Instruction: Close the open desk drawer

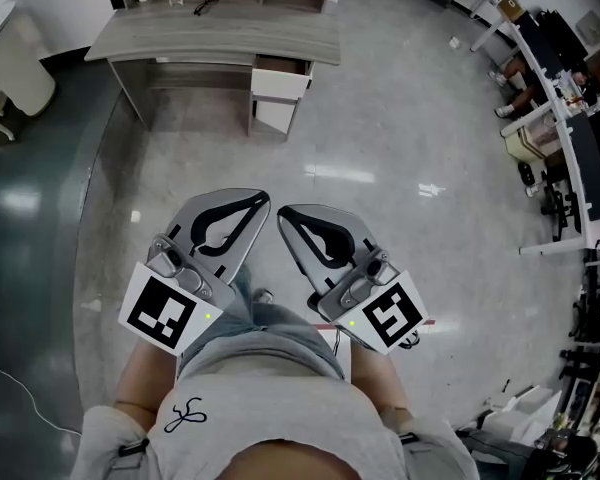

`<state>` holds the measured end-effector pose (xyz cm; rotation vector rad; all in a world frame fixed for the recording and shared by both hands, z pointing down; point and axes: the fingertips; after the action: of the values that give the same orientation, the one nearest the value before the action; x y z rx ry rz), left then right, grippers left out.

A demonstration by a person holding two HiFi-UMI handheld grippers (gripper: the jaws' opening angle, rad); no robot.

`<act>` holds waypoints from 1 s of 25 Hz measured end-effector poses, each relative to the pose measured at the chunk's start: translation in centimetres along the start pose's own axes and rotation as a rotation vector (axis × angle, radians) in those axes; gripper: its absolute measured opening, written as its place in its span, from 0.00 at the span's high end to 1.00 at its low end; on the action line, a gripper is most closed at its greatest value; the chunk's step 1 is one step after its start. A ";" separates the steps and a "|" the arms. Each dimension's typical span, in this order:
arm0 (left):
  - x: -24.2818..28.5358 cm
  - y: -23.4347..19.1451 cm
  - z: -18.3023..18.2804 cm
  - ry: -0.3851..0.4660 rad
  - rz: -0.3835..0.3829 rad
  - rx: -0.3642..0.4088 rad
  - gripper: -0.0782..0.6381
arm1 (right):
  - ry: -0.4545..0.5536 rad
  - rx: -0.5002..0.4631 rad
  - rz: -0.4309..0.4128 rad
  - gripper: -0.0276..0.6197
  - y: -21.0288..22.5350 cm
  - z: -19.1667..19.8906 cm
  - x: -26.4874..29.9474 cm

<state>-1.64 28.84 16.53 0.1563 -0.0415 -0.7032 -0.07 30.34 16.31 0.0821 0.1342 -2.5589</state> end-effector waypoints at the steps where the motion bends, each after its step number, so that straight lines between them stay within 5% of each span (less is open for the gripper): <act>1: 0.2 -0.2 0.2 -0.004 0.002 0.001 0.88 | 0.004 0.002 -0.002 0.94 0.2 0.2 0.2; 25: 9.0 -13.7 2.9 -0.015 0.141 0.006 0.88 | -0.013 0.014 0.161 0.95 12.6 2.0 11.0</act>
<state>-3.79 12.35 17.11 0.1528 -0.0681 -0.5639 -2.40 13.66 16.37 0.0783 0.0998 -2.3992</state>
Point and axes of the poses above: the fingertips, and each gripper's own axes: x forward along the fingers, y to its right, z out of its underside, and after that the axes turned 1 degree about y, right-handed
